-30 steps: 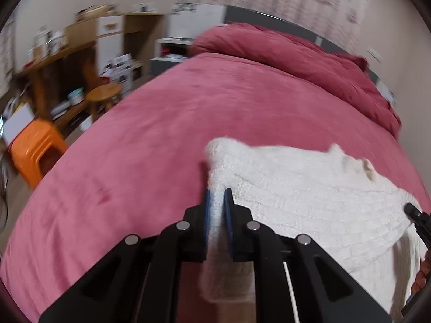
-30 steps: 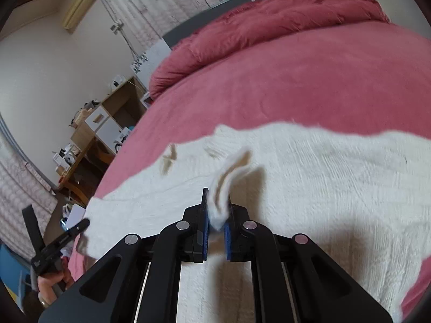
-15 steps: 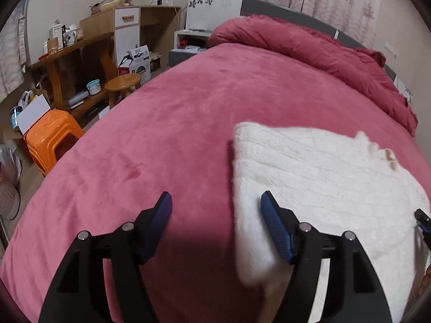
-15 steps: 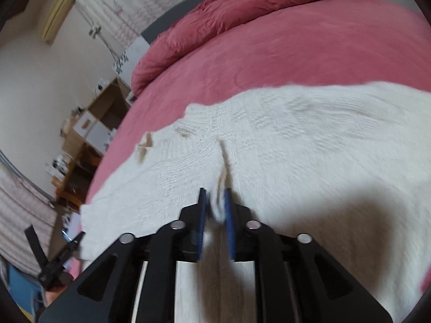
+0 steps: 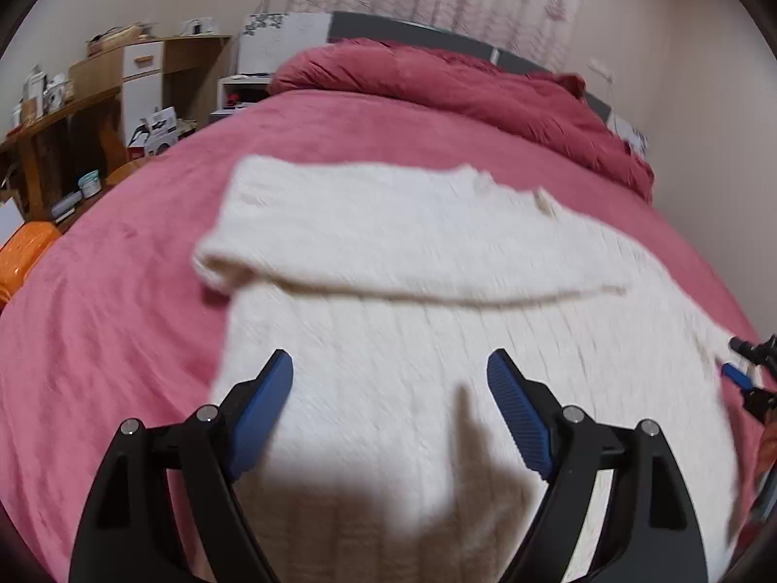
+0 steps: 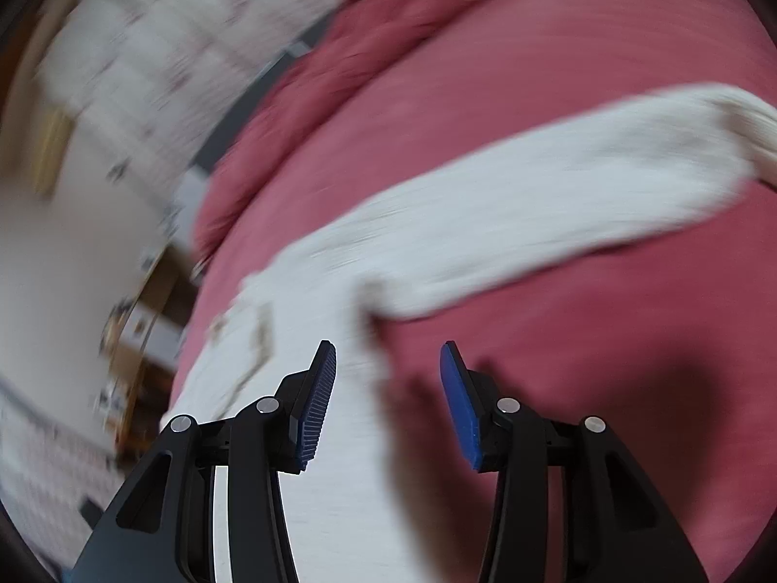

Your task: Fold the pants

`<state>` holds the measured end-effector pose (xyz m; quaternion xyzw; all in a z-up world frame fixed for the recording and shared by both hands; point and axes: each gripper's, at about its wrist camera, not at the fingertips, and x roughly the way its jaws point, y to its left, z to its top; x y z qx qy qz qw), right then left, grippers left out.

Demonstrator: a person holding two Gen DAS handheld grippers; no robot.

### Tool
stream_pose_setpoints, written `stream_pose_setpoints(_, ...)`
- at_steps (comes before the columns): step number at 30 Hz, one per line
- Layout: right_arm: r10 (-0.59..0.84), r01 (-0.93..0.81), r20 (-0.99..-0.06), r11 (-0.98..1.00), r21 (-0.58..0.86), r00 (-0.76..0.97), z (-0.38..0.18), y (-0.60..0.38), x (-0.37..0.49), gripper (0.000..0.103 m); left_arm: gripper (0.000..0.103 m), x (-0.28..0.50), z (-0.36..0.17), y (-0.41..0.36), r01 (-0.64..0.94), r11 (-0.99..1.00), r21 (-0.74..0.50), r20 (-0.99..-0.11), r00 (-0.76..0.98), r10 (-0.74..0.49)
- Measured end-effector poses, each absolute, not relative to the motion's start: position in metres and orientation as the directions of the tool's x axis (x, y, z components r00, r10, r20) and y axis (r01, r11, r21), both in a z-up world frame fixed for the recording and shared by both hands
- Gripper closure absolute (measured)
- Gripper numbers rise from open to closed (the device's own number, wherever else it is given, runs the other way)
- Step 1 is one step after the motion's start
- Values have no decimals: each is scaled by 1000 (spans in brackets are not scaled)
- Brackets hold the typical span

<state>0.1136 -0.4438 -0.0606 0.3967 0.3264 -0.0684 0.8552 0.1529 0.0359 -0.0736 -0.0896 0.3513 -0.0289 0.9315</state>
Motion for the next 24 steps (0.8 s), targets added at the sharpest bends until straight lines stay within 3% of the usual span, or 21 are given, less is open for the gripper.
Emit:
stream_pose_setpoints(10,-32,532,-567,394,749,823,-92,-568,70,59,15,155,-88,46,-14,965,-262,-663,729,-170)
stream_pose_setpoints(16,-105,536,-539,368,759,836,-89,-595,90,59,11,158,-92,37,-5,971,-240,-678,717,-163)
stream_pose_setpoints(20,-115,512,-515,415,752,849,-72,-594,101,95,10,160,-92,35,-5,969,-246,-679,714,-168)
stream_pose_setpoints(22,-136,489,-482,438,754,865,-55,-591,103,103,10,159,-92,36,-4,968,-253,-677,716,-174)
stream_pose_setpoints(24,-149,486,-476,468,738,867,-37,-585,107,103,10,159,-92,37,-2,965,-261,-675,715,-181)
